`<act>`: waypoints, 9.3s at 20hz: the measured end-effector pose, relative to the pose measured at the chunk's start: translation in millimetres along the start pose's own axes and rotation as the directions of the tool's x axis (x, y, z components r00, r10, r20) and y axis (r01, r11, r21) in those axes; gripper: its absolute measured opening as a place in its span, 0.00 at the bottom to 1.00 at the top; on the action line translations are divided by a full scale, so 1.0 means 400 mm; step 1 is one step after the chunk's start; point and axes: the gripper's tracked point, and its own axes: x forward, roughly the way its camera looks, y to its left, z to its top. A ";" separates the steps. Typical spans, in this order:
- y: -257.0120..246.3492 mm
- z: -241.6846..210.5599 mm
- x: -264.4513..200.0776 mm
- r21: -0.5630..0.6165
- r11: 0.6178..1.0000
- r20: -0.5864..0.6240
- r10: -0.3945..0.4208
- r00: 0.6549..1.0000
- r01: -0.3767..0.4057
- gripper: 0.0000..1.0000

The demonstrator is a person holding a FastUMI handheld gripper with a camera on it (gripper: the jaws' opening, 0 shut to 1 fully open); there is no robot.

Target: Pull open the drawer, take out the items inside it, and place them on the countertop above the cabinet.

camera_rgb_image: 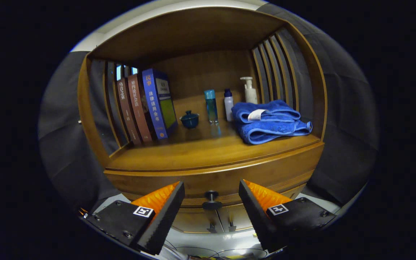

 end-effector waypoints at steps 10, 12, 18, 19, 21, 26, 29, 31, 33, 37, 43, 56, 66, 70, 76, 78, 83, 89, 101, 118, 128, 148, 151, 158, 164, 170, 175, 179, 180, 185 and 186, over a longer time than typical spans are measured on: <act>0.001 -0.138 0.113 -0.029 0.999 -0.112 -0.019 0.993 0.015 0.78; -0.008 -0.140 0.114 -0.018 0.999 -0.114 -0.043 0.993 0.041 0.60; -0.010 -0.144 0.114 -0.049 0.998 -0.123 -0.049 0.991 0.043 0.33; -0.009 -0.145 0.112 -0.050 0.998 -0.124 -0.044 0.991 0.039 0.33; -0.009 -0.146 0.112 -0.061 0.998 -0.135 -0.042 0.990 0.034 0.33; -0.007 -0.166 0.057 -0.083 0.997 -0.171 -0.024 0.985 0.010 0.33; -0.013 -0.185 0.000 -0.084 0.996 -0.203 -0.017 0.979 0.000 0.33; -0.016 -0.201 -0.046 -0.078 0.997 -0.229 -0.009 0.973 -0.009 0.33; -0.017 -0.218 -0.098 -0.081 0.996 -0.249 0.004 0.969 -0.025 0.33; -0.022 -0.248 -0.192 -0.084 0.995 -0.282 0.019 0.959 -0.044 0.33; -0.033 -0.298 -0.311 -0.075 0.996 -0.340 0.014 0.940 -0.042 0.33; -0.036 -0.364 -0.392 -0.040 0.998 -0.430 0.020 0.902 -0.041 0.41; -0.039 -0.101 -0.458 -0.034 0.999 -0.280 -0.014 0.960 0.005 0.99; -0.004 -0.038 -0.331 -0.043 0.998 -0.329 0.025 0.944 -0.041 0.99; 0.005 -0.091 -0.137 -0.020 1.000 -0.527 0.006 0.850 -0.020 0.99; 0.008 -0.130 -0.084 -0.032 0.999 -0.591 -0.006 0.806 -0.016 1.00; -0.008 -0.235 -0.023 -0.023 0.999 -0.741 -0.032 0.670 0.023 1.00; -0.019 -0.301 -0.030 -0.130 0.991 -0.819 -0.117 0.561 0.016 1.00; -0.023 -0.329 -0.025 -0.156 0.988 -0.837 -0.144 0.529 0.022 0.58; -0.015 -0.172 -0.020 -0.058 0.998 -0.632 -0.018 0.775 -0.023 0.35; 0.027 0.077 0.231 -0.081 0.996 -0.507 -0.012 0.862 -0.034 0.35; 0.018 0.058 0.392 -0.030 0.999 -0.558 -0.030 0.829 0.016 1.00; 0.023 0.081 0.332 -0.022 1.000 -0.513 -0.015 0.858 0.004 1.00; 0.047 0.160 0.089 -0.040 0.997 -0.282 0.048 0.958 -0.062 1.00; 0.026 0.137 -0.134 -0.031 0.997 -0.085 0.069 0.994 -0.072 1.00; -0.020 0.029 -0.291 -0.009 0.999 0.057 0.046 0.997 -0.046 1.00; -0.057 -0.089 -0.372 0.028 0.999 0.124 0.012 0.992 -0.015 0.99; -0.053 -0.166 -0.373 0.003 1.000 0.123 0.013 0.992 -0.013 0.99; -0.051 -0.179 -0.371 -0.003 1.000 0.123 0.012 0.992 -0.012 0.99; -0.053 -0.251 -0.334 -0.010 1.000 0.063 0.000 0.998 0.000 1.00; -0.048 -0.257 -0.322 -0.007 1.000 0.057 0.002 0.998 -0.002 1.00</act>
